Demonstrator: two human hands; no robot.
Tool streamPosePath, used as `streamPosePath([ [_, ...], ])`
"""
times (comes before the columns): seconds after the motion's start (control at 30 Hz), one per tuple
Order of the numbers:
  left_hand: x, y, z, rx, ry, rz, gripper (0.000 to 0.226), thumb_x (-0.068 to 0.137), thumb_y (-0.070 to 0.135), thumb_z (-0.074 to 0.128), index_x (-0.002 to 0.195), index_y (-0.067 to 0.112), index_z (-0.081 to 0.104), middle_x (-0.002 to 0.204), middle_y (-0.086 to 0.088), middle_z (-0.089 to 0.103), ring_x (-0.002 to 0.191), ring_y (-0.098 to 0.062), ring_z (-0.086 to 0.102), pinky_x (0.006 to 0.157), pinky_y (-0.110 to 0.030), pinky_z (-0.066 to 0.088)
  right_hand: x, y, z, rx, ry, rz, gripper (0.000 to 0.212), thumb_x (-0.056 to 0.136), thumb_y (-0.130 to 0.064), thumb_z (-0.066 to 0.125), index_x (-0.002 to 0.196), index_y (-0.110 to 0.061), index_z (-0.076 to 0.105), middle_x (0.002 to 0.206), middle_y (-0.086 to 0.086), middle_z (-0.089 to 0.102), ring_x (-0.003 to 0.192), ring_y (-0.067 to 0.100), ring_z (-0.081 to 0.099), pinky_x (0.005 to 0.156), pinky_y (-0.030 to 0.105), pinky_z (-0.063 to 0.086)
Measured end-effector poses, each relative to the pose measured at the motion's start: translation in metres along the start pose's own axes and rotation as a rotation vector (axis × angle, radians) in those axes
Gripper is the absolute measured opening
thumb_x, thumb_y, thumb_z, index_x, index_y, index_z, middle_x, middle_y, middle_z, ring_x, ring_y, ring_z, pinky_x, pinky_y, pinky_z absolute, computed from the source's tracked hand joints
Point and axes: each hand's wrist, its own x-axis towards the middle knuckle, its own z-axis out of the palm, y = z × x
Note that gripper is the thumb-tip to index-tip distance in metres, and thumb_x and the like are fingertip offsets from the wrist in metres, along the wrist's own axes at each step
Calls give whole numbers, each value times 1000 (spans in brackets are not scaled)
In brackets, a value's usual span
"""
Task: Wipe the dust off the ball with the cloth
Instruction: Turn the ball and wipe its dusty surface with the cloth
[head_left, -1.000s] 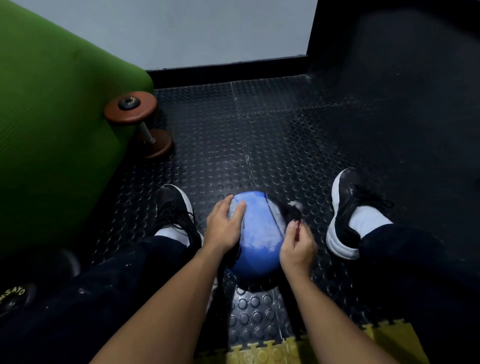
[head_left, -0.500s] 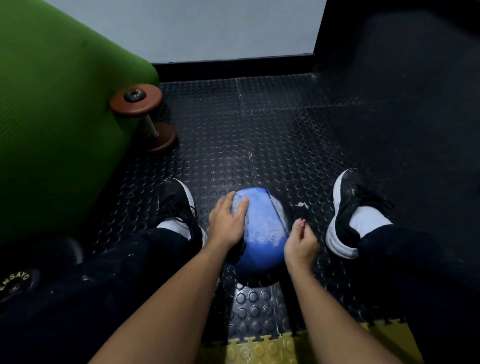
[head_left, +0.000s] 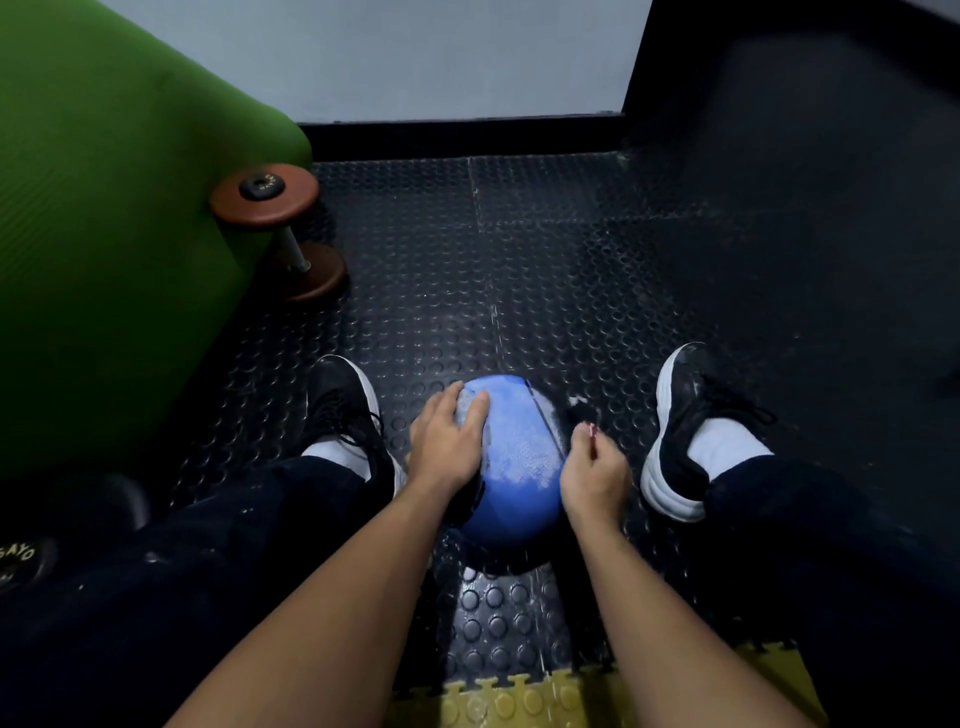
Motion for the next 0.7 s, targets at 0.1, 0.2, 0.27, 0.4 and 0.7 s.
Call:
streamPosePath([
  [0.1,5,2,0,-13,11,-20,78,84,74,37,151,35,43,161,1,37,149,-23,31,121,-51,24,-17,-20,-6,98,-60,-323,46,91,-39,46,110,-7,73,118,2,69,109,18,63,96,23,44],
  [0.2,9,-1,-2,-27,4,-9,69,92,67,43,151,32,44,160,-2,39,148,-24,33,121,-48,25,-43,-3,-6,90,-60,-461,45,94,-32,46,123,-3,66,135,8,61,123,19,56,109,28,39],
  [0.27,6,-3,-2,-16,-6,8,68,92,67,43,151,32,44,160,-1,38,148,-24,33,121,-48,25,-45,7,-9,61,0,-400,48,94,-35,44,118,-1,68,126,16,66,116,27,63,100,29,45],
  [0.4,1,-1,0,9,1,-10,79,83,77,34,151,37,42,162,4,35,149,-23,29,121,-54,23,-7,-7,-11,-108,-11,-91,47,93,-42,45,84,-3,70,89,20,71,84,39,65,68,35,41],
  [0.7,6,-13,-18,148,-17,-19,61,96,68,29,150,42,44,158,0,41,146,-30,35,120,-49,26,3,-7,-14,-129,-137,-296,34,96,-35,48,99,-10,72,103,9,72,97,29,65,81,31,45],
])
